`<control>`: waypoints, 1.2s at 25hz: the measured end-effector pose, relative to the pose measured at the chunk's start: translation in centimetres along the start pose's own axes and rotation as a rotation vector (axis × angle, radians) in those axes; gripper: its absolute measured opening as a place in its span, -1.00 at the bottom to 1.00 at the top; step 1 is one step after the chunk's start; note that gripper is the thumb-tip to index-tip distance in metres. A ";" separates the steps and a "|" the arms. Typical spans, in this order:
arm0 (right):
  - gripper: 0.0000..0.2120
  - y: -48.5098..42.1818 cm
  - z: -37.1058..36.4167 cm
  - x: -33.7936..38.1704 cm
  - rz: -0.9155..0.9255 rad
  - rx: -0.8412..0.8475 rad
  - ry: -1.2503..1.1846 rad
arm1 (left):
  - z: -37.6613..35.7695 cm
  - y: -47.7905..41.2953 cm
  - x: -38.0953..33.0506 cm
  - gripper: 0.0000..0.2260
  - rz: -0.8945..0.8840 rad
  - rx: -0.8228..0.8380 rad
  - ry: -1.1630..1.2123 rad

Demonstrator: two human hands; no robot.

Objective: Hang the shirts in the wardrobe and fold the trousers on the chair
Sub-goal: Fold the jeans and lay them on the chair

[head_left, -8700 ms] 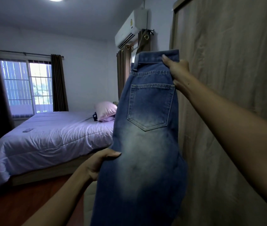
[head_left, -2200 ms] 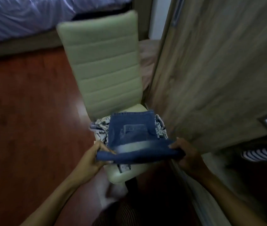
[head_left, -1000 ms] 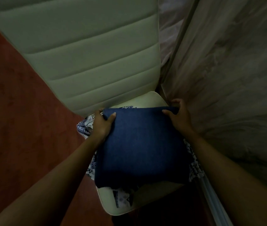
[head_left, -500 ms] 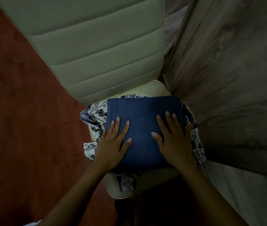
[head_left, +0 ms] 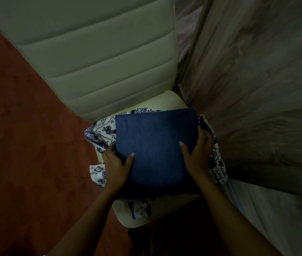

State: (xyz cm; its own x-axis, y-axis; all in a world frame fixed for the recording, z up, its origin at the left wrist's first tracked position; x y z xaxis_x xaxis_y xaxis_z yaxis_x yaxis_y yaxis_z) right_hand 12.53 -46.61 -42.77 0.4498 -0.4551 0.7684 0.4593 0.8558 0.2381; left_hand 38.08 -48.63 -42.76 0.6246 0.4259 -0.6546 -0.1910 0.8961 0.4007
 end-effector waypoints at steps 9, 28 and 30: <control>-0.35 -3.9 0.3 -2.7 -0.230 0.129 -0.283 | -0.2 -3.3 0.1 -0.35 0.193 0.131 -0.017; -0.24 -4.8 -0.5 -5.0 -0.187 0.051 -0.192 | 0.6 -1.4 -3.9 -0.48 0.581 0.297 0.655; -0.24 -5.0 -0.5 -5.6 -0.191 0.057 -0.206 | -0.3 -0.8 -4.8 -0.49 0.695 0.456 0.746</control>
State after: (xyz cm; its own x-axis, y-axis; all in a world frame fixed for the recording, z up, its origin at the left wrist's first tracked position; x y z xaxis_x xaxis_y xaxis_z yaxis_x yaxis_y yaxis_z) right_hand 8.11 -48.50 -48.56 0.1919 -0.5548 0.8096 0.4742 0.7746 0.4184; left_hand 35.01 -51.37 -40.11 -0.1503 0.9223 -0.3561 0.0697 0.3692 0.9267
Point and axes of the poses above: each hand's wrist, its own y-axis away from the middle knuckle, its own z-axis out of the back of the hand, x = y × z, the point moved 4 cm from there along -y, towards the middle knuckle, and after that the axes turned 2 degrees about -y, right-handed, at the moved point
